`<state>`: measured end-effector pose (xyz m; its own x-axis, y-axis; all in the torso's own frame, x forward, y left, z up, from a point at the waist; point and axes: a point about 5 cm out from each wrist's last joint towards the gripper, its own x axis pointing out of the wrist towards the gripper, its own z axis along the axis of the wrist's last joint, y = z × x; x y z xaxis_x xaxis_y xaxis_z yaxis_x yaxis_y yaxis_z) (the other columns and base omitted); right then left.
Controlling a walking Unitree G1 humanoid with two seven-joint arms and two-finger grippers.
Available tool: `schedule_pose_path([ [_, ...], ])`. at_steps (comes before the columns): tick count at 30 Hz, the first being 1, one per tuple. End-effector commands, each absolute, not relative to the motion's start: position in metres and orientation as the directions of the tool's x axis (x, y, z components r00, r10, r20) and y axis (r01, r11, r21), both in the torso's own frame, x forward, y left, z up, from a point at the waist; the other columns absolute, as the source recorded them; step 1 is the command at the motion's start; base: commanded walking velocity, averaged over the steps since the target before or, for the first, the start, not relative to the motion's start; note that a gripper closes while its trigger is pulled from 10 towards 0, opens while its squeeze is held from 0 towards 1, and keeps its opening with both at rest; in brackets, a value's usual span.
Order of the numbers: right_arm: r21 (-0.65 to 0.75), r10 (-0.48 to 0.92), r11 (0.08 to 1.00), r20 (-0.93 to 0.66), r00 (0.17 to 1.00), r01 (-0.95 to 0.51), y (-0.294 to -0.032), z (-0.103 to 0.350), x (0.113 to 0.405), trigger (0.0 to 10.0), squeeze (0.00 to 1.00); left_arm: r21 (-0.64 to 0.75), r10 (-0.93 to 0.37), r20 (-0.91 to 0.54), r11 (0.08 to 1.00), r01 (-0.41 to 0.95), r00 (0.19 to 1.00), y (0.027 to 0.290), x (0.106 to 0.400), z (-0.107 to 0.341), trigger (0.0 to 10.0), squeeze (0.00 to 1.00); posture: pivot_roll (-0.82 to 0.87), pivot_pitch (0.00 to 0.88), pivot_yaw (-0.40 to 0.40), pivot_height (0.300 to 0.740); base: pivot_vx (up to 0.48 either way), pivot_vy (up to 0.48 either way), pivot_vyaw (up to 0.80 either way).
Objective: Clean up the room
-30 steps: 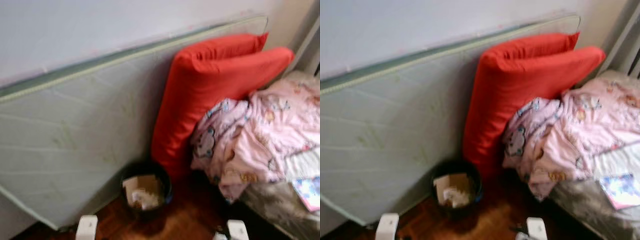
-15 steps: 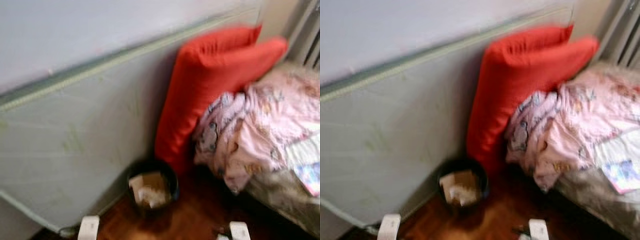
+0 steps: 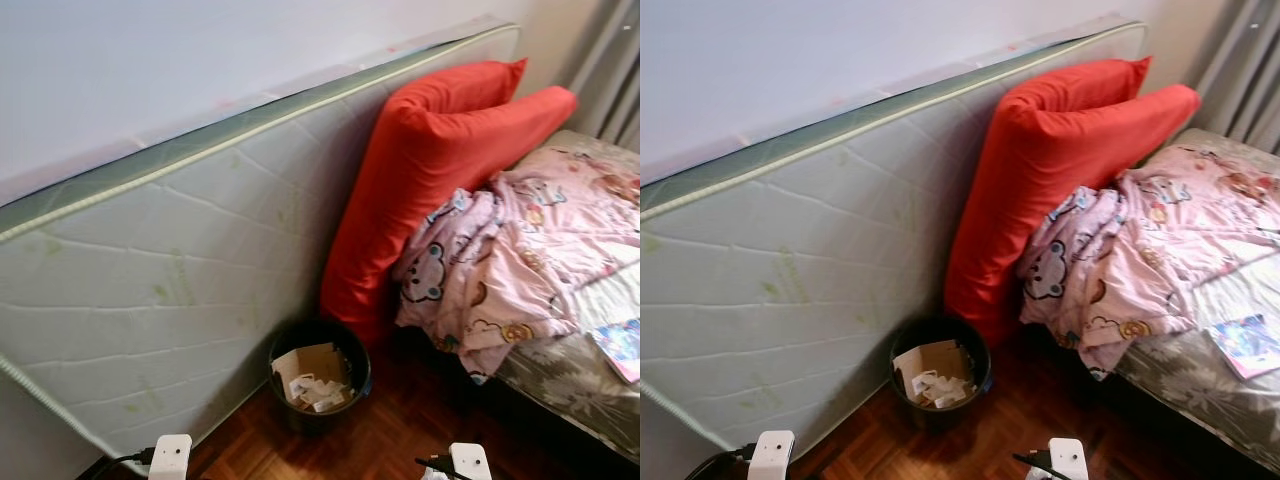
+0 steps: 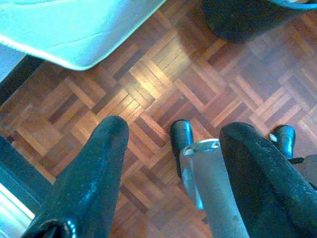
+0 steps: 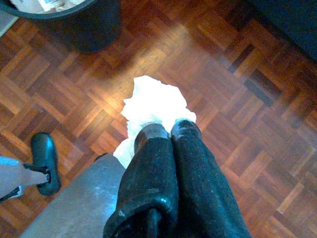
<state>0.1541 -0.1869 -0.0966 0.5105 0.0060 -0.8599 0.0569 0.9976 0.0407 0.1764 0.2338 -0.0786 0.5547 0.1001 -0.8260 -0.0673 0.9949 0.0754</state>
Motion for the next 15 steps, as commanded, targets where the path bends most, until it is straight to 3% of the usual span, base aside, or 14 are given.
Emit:
schedule_pose_path([
  [1,0.031,-0.003,0.998,-0.858,0.514,0.057,-0.1899,-0.0954,0.1564,10.0,0.0,0.066,0.083,-0.831,0.997,-0.051,0.551,0.2308,0.1768,-0.0792,10.0,0.0,-0.05,0.0,-0.057,0.74,0.0,0.0,0.0],
  [10,0.018,0.011,1.0,-0.852,0.523,0.007,-0.1886,-0.0942,0.1592,10.0,0.0,0.062,0.08,-0.83,0.997,-0.053,0.553,0.2314,0.1774,-0.0788,10.0,0.0,-0.05,0.0,-0.049,0.74,0.0,0.0,0.0],
  [15,-0.007,0.034,0.997,-0.848,0.528,-0.075,-0.1866,-0.093,0.1621,10.0,0.0,0.066,0.079,-0.83,0.997,-0.044,0.551,0.2324,0.1776,-0.0784,10.0,0.0,-0.06,0.0,-0.032,0.74,0.0,0.0,0.74],
])
